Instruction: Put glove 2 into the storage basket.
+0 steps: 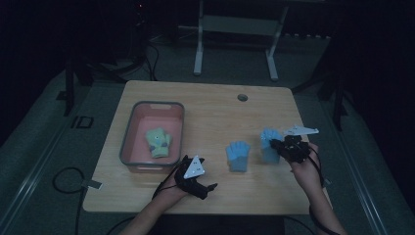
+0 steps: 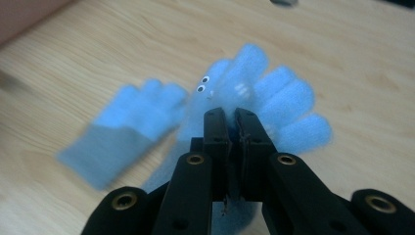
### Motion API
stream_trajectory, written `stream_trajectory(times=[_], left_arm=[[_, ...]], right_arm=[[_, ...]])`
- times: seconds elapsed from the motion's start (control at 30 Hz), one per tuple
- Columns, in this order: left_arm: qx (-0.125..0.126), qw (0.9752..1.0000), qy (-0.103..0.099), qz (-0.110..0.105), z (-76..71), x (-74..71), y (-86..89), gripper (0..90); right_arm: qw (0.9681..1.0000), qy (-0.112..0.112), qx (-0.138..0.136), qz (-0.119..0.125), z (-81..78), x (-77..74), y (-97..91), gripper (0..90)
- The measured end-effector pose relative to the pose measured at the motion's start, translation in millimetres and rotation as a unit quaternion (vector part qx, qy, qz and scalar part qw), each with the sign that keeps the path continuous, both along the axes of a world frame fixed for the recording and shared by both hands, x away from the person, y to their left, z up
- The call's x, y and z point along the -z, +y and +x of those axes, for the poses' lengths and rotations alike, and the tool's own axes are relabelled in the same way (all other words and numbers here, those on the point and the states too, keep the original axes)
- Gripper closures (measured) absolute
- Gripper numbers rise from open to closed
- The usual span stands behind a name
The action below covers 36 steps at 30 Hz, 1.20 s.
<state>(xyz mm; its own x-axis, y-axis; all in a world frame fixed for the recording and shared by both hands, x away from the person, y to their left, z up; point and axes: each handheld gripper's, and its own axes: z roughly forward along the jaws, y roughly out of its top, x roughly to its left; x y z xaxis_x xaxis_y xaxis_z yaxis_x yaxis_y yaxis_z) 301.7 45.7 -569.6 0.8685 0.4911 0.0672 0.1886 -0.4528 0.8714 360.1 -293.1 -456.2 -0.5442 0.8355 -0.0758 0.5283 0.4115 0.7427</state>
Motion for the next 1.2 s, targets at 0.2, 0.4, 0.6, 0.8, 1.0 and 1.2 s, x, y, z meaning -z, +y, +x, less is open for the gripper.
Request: stream_trajectory(times=[0.2,0.4,0.6,0.8,1.0,1.2], left_arm=[[0.0,1.0,0.0,-0.001,0.0,0.1,0.1,2.0],[0.0,1.0,0.0,0.0,0.1,0.0,0.4,1.9],[0.0,1.0,0.0,0.0,0.3,0.0,0.5,2.0],[0.002,1.0,0.005,0.004,0.3,0.0,-0.3,1.9],[0.003,1.0,0.002,0.006,-0.2,0.1,-0.8,2.0],[0.001,1.0,-0.002,0.002,0.0,-0.3,-1.2,2.0]], right_arm=[[0.9996,-0.006,-0.027,0.007,1.7,-12.7,29.6,84.7],[0.9984,0.0,-0.056,0.011,2.5,-10.0,59.6,84.7],[0.9971,0.022,-0.073,0.003,5.2,7.4,80.4,84.6],[0.9962,0.048,-0.072,0.002,7.7,27.5,87.2,84.3],[0.9954,0.068,-0.067,-0.011,11.3,47.3,88.2,83.8],[0.9941,0.084,-0.062,-0.026,17.1,66.0,89.3,82.7]])
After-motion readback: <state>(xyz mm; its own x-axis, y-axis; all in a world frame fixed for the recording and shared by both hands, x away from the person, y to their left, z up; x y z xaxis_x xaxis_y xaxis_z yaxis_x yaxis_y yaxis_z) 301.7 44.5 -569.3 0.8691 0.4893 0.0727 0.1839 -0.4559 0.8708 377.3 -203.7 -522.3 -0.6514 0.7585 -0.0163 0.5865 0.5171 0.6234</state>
